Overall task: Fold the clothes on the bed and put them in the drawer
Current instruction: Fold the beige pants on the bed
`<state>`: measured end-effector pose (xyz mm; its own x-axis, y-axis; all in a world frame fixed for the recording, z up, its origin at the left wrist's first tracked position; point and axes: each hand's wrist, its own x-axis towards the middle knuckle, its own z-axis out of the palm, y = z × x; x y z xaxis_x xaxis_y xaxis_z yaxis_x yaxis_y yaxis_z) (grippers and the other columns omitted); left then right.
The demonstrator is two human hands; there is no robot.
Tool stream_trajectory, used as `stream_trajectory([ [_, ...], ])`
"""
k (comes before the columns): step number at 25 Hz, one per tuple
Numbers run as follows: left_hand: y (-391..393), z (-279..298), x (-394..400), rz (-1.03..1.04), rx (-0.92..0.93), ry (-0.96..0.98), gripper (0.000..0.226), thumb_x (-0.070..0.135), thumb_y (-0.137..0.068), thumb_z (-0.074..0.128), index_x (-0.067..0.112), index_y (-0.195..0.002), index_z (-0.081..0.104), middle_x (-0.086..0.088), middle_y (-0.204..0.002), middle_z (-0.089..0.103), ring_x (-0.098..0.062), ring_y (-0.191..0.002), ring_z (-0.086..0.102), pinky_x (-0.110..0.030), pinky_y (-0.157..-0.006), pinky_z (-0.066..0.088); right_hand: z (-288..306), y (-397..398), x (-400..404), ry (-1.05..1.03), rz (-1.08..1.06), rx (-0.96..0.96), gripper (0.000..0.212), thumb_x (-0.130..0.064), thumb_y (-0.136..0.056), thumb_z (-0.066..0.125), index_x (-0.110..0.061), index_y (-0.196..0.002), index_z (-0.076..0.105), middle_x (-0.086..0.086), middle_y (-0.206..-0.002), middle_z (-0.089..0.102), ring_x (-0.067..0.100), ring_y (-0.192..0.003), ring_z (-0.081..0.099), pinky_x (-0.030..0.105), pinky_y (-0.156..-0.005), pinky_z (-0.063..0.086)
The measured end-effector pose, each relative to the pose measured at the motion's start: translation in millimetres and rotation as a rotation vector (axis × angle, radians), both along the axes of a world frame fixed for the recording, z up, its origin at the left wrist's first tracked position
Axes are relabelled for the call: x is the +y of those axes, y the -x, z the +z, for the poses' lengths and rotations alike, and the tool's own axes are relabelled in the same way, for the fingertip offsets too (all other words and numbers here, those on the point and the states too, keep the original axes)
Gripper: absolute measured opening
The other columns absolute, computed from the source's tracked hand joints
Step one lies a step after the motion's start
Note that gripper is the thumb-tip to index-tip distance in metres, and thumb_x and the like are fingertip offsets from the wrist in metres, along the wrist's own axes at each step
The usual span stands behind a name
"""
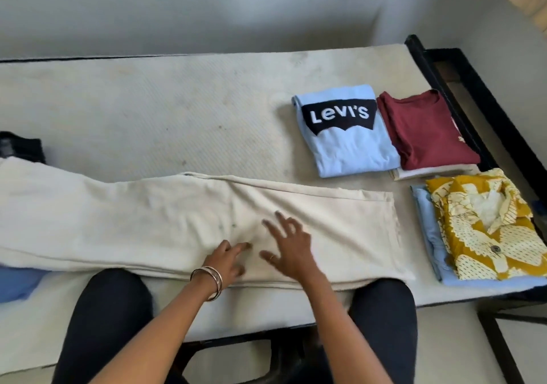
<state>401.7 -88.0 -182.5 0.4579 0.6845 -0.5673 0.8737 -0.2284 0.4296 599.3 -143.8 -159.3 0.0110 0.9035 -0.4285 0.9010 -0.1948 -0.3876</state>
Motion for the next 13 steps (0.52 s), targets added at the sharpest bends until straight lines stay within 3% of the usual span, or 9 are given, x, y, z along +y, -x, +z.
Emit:
stream_trajectory([
  [2,19.3,4.8,15.2,0.186,-0.076,0.058,0.033,0.027,-0.085,0.068,0.035,-0.117,0.064,0.0,-0.091,0.064,-0.021,-0.087,0.064,-0.026,-0.079,0.049,-15.8,24.2,-1.2,0.078,0.183,-0.019,0.069,-0.057,-0.092,0.051,-0.052,-0.151,0.014,-0.02,-0.16,-0.018,0.023,-0.151,-0.008,0.054,-0.113,0.015],
  [4,59.5,16.0,41.1,0.605,-0.238,-0.041,0.017,0.019,-0.083,0.072,0.027,-0.098,0.072,-0.007,-0.088,0.073,-0.024,-0.083,0.069,-0.029,-0.076,0.051,-25.8,37.8,2.9,0.091,0.003,-0.085,0.056,-0.052,-0.094,0.051,-0.056,-0.144,0.027,-0.021,-0.162,-0.009,0.022,-0.151,-0.007,0.056,-0.112,0.013],
  [5,91.1,20.3,58.3,0.857,-0.273,-0.142,0.017,0.015,-0.082,0.073,0.019,-0.098,0.072,-0.011,-0.095,0.073,-0.027,-0.09,0.068,-0.031,-0.081,0.05,-23.5,50.5,13.0,0.072,-0.165,-0.102,0.048,-0.049,-0.095,0.051,-0.051,-0.141,0.037,-0.014,-0.163,0.004,0.025,-0.149,0.001,0.054,-0.111,0.016],
  [7,152.5,24.4,89.2,1.37,-0.163,-0.294,0.04,0.019,-0.082,0.073,0.01,-0.118,0.06,-0.02,-0.123,0.059,-0.036,-0.113,0.056,-0.04,-0.095,0.044,-15.6,72.8,37.6,-0.01,-0.47,-0.07,0.038,-0.045,-0.098,0.051,-0.033,-0.134,0.053,0.001,-0.153,0.032,0.029,-0.139,0.023,0.049,-0.106,0.025],
  [9,208.0,32.3,106.7,1.84,0.025,-0.225,0.07,0.031,-0.08,0.074,0.009,-0.136,0.037,-0.022,-0.142,0.033,-0.041,-0.127,0.04,-0.047,-0.102,0.039,-10.1,101.6,63.8,-0.109,-0.422,-0.011,0.035,-0.042,-0.098,0.052,-0.025,-0.128,0.059,0.002,-0.139,0.045,0.027,-0.129,0.034,0.046,-0.1,0.031],
  [10,229.3,36.7,111.6,1.991,0.035,-0.129,0.081,0.037,-0.078,0.075,0.008,-0.139,0.03,-0.021,-0.146,0.026,-0.04,-0.13,0.037,-0.047,-0.105,0.037,-8.2,116.9,74.7,-0.122,-0.335,0.046,0.034,-0.041,-0.098,0.054,-0.025,-0.127,0.059,0.001,-0.135,0.048,0.026,-0.127,0.036,0.045,-0.099,0.032],
  [11,246.6,39.8,114.8,2.117,-0.062,-0.042,0.087,0.04,-0.078,0.075,0.007,-0.141,0.025,-0.019,-0.149,0.024,-0.038,-0.131,0.037,-0.046,-0.106,0.037,-8.0,134.2,84.2,-0.122,-0.258,0.102,0.033,-0.041,-0.097,0.055,-0.025,-0.126,0.06,0.0,-0.133,0.049,0.024,-0.126,0.036,0.045,-0.098,0.032],
  [13,268.7,38.6,119.5,2.319,-0.45,0.072,0.094,0.04,-0.079,0.075,0.007,-0.145,0.018,-0.013,-0.152,0.025,-0.031,-0.132,0.04,-0.042,-0.105,0.039,-10.2,162.7,97.3,-0.139,-0.18,0.162,0.035,-0.038,-0.097,0.057,-0.024,-0.128,0.059,0.002,-0.132,0.05,0.025,-0.125,0.038,0.044,-0.095,0.033],
])
